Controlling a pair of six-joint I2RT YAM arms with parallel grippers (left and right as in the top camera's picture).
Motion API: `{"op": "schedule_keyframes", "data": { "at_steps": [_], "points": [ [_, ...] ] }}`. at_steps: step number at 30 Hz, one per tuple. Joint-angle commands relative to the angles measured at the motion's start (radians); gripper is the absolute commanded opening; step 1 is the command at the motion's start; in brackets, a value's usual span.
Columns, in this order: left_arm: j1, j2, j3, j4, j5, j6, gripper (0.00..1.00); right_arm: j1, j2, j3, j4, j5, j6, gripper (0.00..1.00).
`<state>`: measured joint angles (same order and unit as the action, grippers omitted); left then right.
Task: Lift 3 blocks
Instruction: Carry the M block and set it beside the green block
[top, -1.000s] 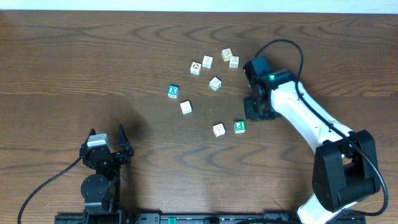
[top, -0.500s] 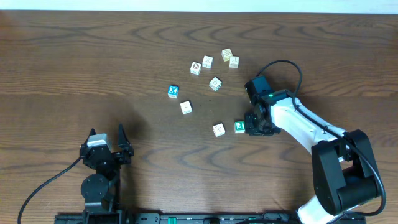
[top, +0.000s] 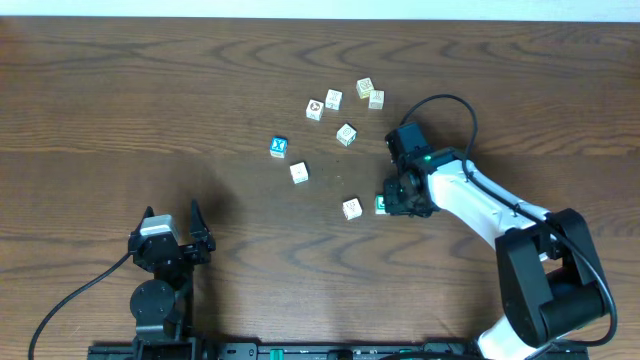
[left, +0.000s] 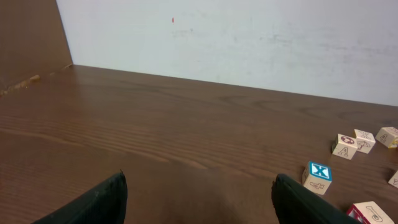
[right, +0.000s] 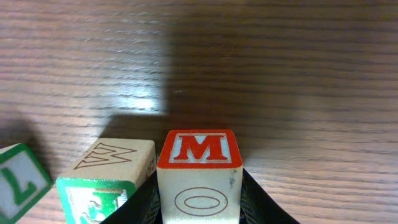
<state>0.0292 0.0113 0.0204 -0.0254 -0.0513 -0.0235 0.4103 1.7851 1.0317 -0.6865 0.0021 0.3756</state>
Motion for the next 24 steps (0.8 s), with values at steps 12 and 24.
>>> {"op": "schedule_keyframes", "data": {
  "at_steps": [12,24],
  "points": [
    [0.003,0.0,-0.016,-0.045,-0.009,-0.001,0.75,0.023,0.019,-0.014,0.002,-0.018,0.008,0.41],
    [0.003,0.0,-0.016,-0.045,-0.009,-0.001,0.75,0.023,0.019,-0.014,0.009,0.019,0.002,0.5]
  ]
}}
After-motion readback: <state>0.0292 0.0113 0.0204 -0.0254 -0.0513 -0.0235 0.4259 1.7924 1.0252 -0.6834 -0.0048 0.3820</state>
